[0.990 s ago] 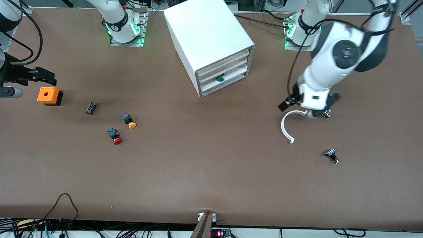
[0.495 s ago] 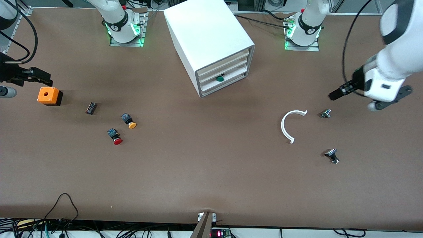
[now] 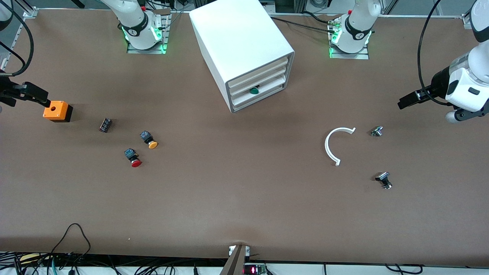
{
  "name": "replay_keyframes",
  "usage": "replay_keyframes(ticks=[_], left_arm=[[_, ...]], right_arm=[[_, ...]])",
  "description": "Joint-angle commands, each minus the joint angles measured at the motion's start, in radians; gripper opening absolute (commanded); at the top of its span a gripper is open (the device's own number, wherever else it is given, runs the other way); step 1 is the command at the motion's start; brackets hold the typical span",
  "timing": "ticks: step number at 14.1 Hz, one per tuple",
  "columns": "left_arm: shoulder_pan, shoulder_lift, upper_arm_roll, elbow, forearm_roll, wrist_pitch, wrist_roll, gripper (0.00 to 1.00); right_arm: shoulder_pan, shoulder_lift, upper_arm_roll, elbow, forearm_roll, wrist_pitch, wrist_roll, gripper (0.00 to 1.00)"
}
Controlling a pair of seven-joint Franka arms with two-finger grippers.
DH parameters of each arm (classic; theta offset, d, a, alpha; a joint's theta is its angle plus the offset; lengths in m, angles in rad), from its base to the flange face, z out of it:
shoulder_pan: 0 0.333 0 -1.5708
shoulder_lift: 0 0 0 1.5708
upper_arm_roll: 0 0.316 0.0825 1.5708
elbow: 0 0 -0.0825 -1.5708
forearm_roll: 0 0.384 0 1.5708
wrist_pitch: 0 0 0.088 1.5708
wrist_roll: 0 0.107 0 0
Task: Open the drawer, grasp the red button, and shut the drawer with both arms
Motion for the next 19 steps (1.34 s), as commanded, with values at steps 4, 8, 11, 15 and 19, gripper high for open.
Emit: replay_keyframes(ticks=[4,8,11,15,19], left_arm=[[0.007,0.008,0.000,0.033,0.014,-0.036,0.157,1.00],[0.007,0.009,0.001,0.043,0.017,-0.041,0.196,1.00],[0.007,0.017,0.001,0.044,0.022,-0.033,0.192,1.00],[0.007,0.023,-0.002,0.049,0.057,-0.027,0.192,1.00],[0.007,0.023,-0.002,0.050,0.060,-0.029,0.205,1.00]], right_arm=[[-0.010,0.005,0.008,0.015,-0.006,0.005,0.003,1.00],[-0.010,0.004,0.008,0.015,-0.003,0.004,0.003,1.00],[-0.010,0.004,0.008,0.015,-0.005,0.002,0.002,1.00],[-0.008,0.004,0.009,0.014,-0.006,0.002,0.000,1.00],[-0.008,0.005,0.009,0.012,-0.005,-0.002,-0.009,1.00]])
